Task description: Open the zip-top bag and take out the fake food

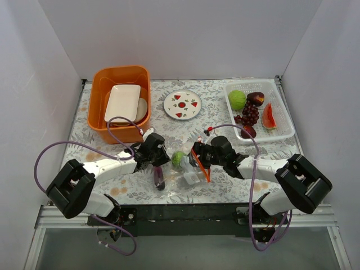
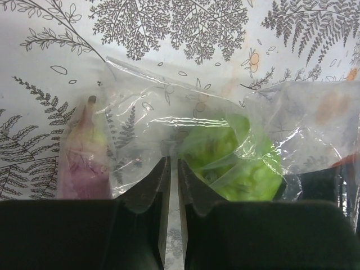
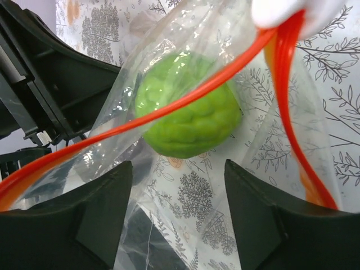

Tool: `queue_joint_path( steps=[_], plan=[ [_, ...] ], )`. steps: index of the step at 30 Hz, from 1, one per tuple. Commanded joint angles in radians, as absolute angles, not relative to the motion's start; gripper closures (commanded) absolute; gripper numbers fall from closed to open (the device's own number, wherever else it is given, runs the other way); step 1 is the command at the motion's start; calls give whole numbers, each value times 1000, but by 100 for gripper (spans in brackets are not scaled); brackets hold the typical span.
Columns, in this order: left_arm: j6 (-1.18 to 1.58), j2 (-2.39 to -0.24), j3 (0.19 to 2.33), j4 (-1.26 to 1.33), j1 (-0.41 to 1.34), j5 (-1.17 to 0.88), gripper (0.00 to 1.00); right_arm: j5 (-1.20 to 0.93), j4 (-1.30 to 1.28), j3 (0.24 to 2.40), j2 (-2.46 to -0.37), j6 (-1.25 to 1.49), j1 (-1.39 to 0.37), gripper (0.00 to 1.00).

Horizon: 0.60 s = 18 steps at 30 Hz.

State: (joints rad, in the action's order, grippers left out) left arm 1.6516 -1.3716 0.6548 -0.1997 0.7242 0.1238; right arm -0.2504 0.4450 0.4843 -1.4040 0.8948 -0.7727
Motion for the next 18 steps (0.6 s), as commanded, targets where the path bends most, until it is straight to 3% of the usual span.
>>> queue_joint_path(
  steps=[1,8,18],
  plan=[
    [1651,-1376,618,-118,730,117,91,-244,494,540,-1436,900,-779,23],
    [1628,-1413,597,-72,730,74,93,-147,387,615,-1476,859,-798,16],
    [1582,-1485,595,-6,732,14,96,-19,219,770,-1600,778,-859,14]
  ],
)
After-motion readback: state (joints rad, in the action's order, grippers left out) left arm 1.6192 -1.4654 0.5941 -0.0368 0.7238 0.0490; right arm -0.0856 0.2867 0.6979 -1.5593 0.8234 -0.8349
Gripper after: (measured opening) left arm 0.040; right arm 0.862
